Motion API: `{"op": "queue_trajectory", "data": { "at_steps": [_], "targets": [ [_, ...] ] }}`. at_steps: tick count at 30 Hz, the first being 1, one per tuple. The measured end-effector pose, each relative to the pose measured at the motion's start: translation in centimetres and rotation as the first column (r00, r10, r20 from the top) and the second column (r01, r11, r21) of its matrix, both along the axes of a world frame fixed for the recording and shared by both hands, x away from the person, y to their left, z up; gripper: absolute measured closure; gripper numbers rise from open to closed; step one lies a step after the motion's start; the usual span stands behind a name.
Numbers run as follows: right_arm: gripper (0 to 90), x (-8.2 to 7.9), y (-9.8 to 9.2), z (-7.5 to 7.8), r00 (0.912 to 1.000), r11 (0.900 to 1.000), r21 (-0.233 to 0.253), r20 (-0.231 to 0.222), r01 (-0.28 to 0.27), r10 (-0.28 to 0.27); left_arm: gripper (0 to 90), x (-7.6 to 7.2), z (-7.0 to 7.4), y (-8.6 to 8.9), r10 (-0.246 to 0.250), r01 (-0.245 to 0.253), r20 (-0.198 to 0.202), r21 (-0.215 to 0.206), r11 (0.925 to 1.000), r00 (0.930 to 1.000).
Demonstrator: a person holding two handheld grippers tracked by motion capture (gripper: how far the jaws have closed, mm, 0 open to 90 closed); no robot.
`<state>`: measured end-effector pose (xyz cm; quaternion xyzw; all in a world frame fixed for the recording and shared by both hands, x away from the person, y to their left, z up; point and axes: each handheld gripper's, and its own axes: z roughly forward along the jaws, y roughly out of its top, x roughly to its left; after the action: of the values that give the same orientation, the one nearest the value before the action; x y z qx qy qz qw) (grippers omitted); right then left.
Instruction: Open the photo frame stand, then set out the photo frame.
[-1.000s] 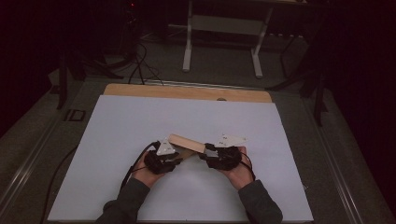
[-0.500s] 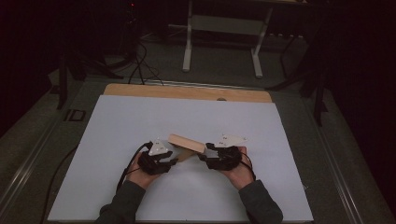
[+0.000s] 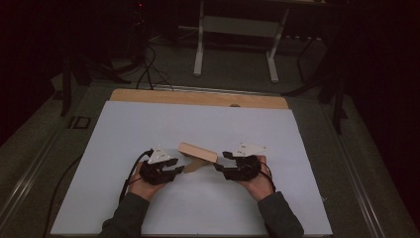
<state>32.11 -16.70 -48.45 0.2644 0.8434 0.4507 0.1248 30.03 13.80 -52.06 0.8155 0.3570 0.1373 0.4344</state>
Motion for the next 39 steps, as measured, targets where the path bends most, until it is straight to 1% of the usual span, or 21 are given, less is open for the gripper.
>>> {"op": "queue_trajectory", "data": {
  "at_steps": [8, 12, 14, 17, 19, 20, 22, 27, 29, 33, 39],
  "targets": [
    [44.9, 0.2, -0.8, 0.2, 0.9990, 0.999, 0.009, -0.014, -0.042, 0.042, 59.8, 0.3, 0.3, 0.8, 0.050, -0.050, 0.010, -0.018, 0.9986, 0.9987],
    [45.8, 0.3, -1.3, 0.3, 0.9986, 0.999, 0.018, -0.024, -0.046, 0.046, 60.4, 0.4, 0.4, 1.0, 0.061, -0.060, 0.014, -0.025, 0.9979, 0.9981],
    [46.1, 0.4, -1.6, 0.4, 0.9976, 0.998, 0.023, -0.041, -0.054, 0.055, 60.4, 0.4, 0.5, 1.1, 0.063, -0.063, 0.015, -0.030, 0.9976, 0.9979],
    [46.6, 0.6, -1.9, 0.2, 0.9976, 0.999, 0.018, -0.048, -0.050, 0.050, 62.1, 0.6, 0.8, 1.2, 0.055, -0.055, 0.015, -0.045, 0.9975, 0.9983],
    [47.2, 0.7, -2.0, 0.1, 0.9981, 0.999, 0.013, -0.051, -0.035, 0.036, 62.1, 0.6, 0.9, 1.3, 0.070, -0.069, 0.021, -0.057, 0.9960, 0.9973],
    [47.8, 0.8, -2.1, 0.0, 0.9980, 1.000, 0.014, -0.056, -0.028, 0.028, 62.1, 0.6, 0.9, 1.4, 0.069, -0.068, 0.021, -0.064, 0.9957, 0.9974],
    [48.7, 1.0, -2.3, -0.2, 0.9987, 1.000, 0.014, -0.051, -0.002, 0.003, 62.1, 0.6, 1.0, 1.4, 0.073, -0.071, 0.026, -0.065, 0.9954, 0.9970],
    [51.4, 1.5, -2.7, -0.7, 0.9965, 0.997, 0.033, -0.053, 0.066, -0.064, 62.5, 0.5, 1.2, 1.4, 0.063, -0.060, 0.039, -0.085, 0.9946, 0.9972],
    [52.2, 1.7, -2.8, -0.9, 0.9953, 0.996, 0.040, -0.052, 0.084, -0.082, 63.7, 0.4, 1.2, 1.3, 0.056, -0.052, 0.040, -0.092, 0.9944, 0.9977],
    [53.8, 2.2, -2.8, -1.5, 0.9926, 0.992, 0.050, -0.052, 0.113, -0.110, 64.3, 0.5, 1.4, 1.1, 0.041, -0.037, 0.042, -0.086, 0.9956, 0.9983],
    [54.7, 2.6, -2.5, -2.1, 0.9909, 0.991, 0.052, -0.056, 0.125, -0.122, 65.2, 0.5, 1.2, 0.8, 0.027, -0.024, 0.039, -0.069, 0.9973, 0.9989]
  ]
}}
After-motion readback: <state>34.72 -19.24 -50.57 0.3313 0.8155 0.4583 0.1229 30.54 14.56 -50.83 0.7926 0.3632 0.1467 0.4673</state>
